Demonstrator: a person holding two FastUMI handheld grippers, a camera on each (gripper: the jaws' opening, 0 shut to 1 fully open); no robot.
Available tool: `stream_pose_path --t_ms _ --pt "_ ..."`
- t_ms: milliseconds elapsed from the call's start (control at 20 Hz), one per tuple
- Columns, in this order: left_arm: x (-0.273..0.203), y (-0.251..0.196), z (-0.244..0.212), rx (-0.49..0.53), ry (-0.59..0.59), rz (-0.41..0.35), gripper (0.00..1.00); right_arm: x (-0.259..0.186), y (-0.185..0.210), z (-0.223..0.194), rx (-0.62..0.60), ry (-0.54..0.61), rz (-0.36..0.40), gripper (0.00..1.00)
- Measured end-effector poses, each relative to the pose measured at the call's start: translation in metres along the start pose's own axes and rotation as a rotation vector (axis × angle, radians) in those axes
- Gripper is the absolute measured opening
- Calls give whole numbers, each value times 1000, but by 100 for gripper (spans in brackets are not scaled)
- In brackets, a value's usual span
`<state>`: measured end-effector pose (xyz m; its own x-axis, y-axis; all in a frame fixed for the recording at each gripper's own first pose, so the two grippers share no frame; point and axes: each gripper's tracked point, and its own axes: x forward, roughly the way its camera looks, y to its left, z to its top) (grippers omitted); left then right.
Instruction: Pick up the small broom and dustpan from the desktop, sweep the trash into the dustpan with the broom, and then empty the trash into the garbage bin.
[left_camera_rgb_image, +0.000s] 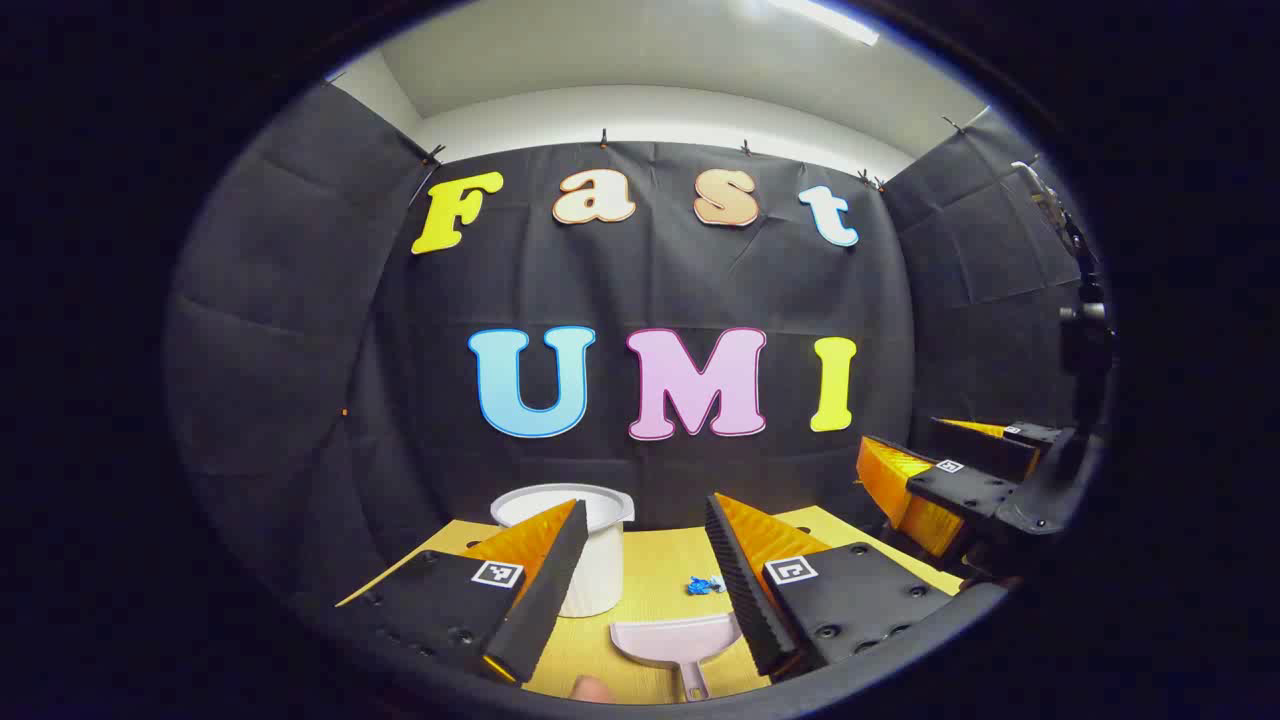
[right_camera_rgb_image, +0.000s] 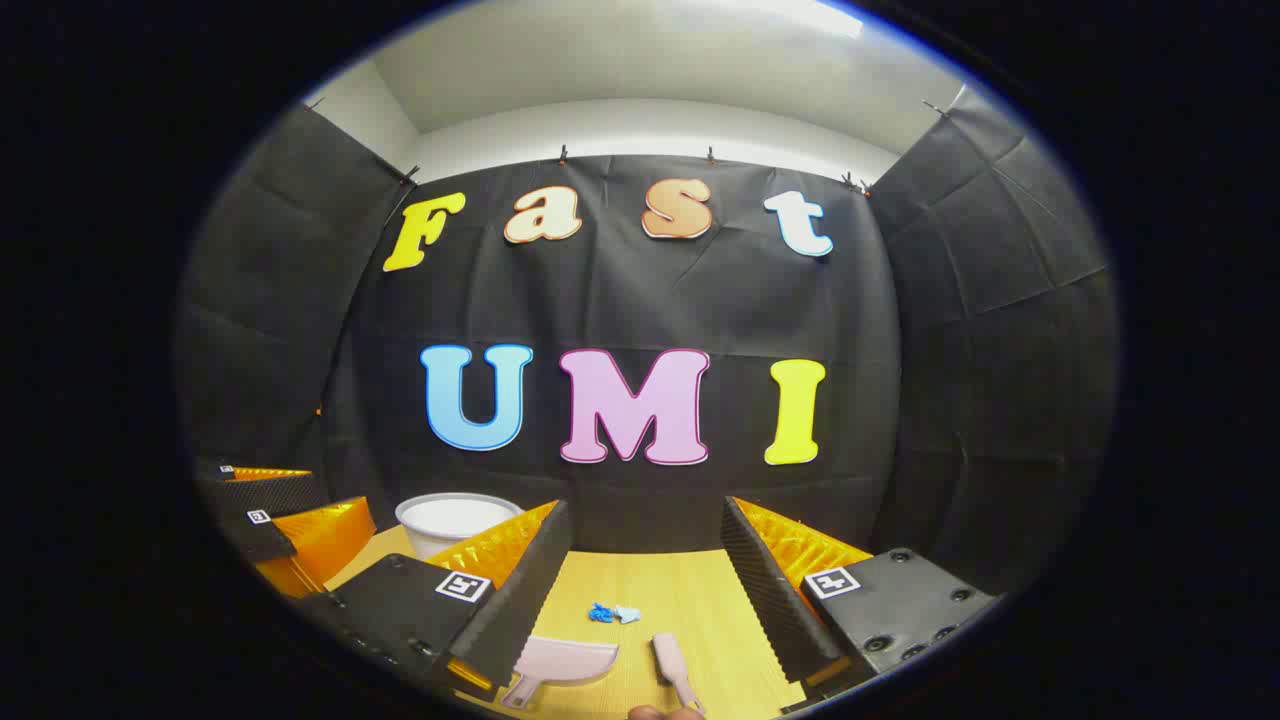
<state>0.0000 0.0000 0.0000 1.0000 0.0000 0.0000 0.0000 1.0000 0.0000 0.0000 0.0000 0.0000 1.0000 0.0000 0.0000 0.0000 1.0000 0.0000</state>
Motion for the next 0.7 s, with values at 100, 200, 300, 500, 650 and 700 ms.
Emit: stream_pose_path --t_ms 100,200,300,500,650,700 --pt "0 1 -2 3 0 -6 71 2 4 -2 8 1 -4 98" --pt "2 6 -5 3 3 -3 71 2 12 -7 21 15 12 93" --pt "2 7 -12 -10 27 0 71 2 16 -8 13 18 27 100" --pt "0 12 -13 -14 25 -2 71 0 22 -14 9 21 35 93" --pt "0 15 -16 -19 31 -1 71 -1 25 -15 9 23 37 98" --pt "-1 14 -14 -23 26 -4 73 -1 25 -14 6 21 37 93"
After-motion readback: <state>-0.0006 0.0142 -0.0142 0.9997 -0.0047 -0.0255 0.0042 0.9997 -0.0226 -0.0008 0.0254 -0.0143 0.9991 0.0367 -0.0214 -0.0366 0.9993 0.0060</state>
